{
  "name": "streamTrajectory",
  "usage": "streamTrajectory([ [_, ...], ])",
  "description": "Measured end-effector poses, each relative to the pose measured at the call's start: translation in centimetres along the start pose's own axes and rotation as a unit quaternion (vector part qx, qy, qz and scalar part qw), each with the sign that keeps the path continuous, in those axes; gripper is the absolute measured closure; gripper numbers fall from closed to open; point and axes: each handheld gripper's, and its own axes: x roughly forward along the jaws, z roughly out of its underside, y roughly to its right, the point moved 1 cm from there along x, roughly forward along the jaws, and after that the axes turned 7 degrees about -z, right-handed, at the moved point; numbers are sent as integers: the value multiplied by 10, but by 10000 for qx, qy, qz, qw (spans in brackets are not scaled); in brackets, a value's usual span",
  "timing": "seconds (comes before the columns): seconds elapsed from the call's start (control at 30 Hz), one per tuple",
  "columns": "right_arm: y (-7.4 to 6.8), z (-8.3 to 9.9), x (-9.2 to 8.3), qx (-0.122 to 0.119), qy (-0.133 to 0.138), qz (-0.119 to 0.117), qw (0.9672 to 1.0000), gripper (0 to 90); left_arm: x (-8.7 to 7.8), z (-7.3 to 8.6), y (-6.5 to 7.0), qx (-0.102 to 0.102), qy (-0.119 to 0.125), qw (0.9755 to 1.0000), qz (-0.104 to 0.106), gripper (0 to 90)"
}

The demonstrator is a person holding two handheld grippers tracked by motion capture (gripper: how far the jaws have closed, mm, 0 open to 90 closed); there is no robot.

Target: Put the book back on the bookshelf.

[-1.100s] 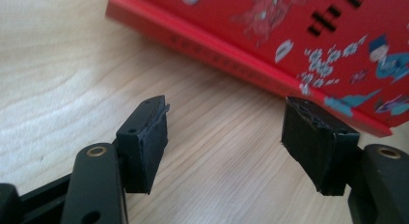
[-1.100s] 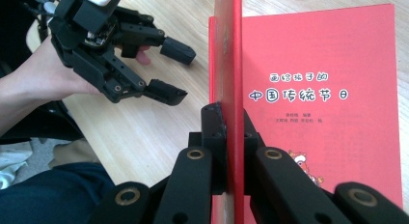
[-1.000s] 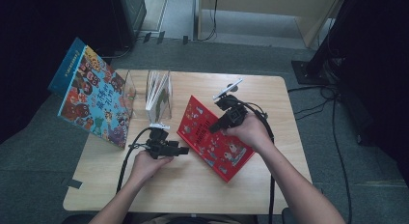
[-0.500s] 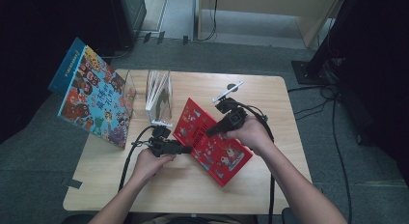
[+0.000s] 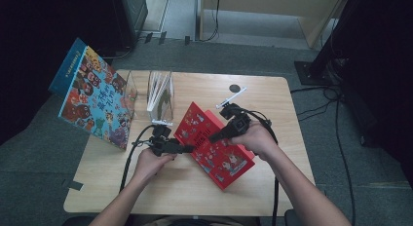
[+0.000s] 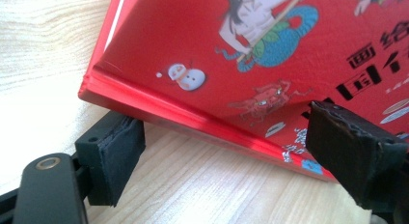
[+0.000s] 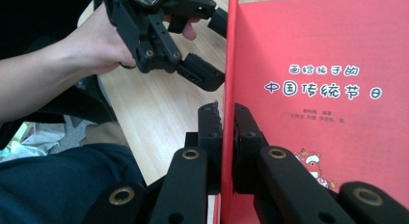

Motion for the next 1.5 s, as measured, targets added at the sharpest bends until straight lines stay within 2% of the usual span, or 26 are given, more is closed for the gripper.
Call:
streamTrajectory([
  [0.07, 0, 1, 0, -46, 14, -18, 10000, 860, 0, 0, 1, -6, -15, 10000, -32, 145],
  [0.27, -4, 3, -1, -169, 74, -79, 9998, 847, -2, -1, 1, -39, 19, 10000, 69, 143],
  [0.37, -4, 4, -1, -176, 74, -86, 9998, 847, -2, -1, 2, -46, -12, 10000, 72, 143],
  [0.47, -2, 5, -1, -193, 90, -74, 9997, 855, -1, 0, 1, -159, -41, 9997, 195, 144],
  [0.57, -1, 5, -2, -158, 160, -16, 9997, 863, -1, 1, 1, -186, 12, 9997, 165, 143],
  [0.73, 1, 5, -1, -135, 171, -62, 9997, 861, 0, 0, 0, -189, 40, 9997, 157, 142],
  [0.77, 1, 5, -1, -155, 173, -49, 9997, 862, -1, 0, 0, -218, 41, 9996, 165, 142],
  [0.83, 0, 4, 0, -207, 191, -37, 9996, 861, 0, 0, -1, -412, 10, 9986, 316, 142],
  [0.87, -1, 4, 0, -213, 196, -13, 9996, 861, 0, 0, -1, -439, 43, 9985, 318, 138],
  [0.93, -1, 4, 1, -258, 220, -33, 9994, 858, -2, 1, -2, -348, 161, 9988, 291, 136],
  [1.03, -2, 4, -1, -255, 278, -58, 9993, 855, -2, 1, -2, -319, 300, 9986, 314, 136],
  [1.1, -2, 3, -2, -282, 331, -34, 9990, 858, -1, 1, -6, -475, 223, 9969, 583, 136],
  [1.13, -3, 3, -3, -294, 382, -51, 9988, 857, -1, 1, -7, -516, 153, 9965, 644, 136],
  [1.2, -3, 3, -3, -308, 326, -79, 9990, 855, -1, 0, -5, -544, 250, 9959, 680, 132],
  [1.23, -2, 4, -2, -338, 371, -139, 9986, 854, -1, 0, -7, -670, 269, 9936, 867, 92],
  [1.27, -1, 5, -2, -367, 402, -182, 9984, 855, 0, -1, -10, -813, 305, 9898, 1127, 82],
  [1.3, -1, 6, -1, -386, 449, -221, 9980, 856, 0, -1, -13, -860, 360, 9852, 1441, 82],
  [1.33, -1, 7, -1, -425, 493, -281, 9975, 863, -2, -1, -12, -824, 385, 9850, 1465, 94],
  [1.4, 1, 9, -1, -458, 528, -323, 9970, 866, -6, -2, -10, -669, 406, 9876, 1364, 120],
  [1.47, 4, 12, 1, -524, 547, -352, 9965, 879, -14, -4, -7, -488, 504, 9913, 1114, 147],
  [1.5, 6, 12, 1, -497, 565, -312, 9967, 882, -19, -5, -7, -409, 598, 9920, 1032, 191],
])
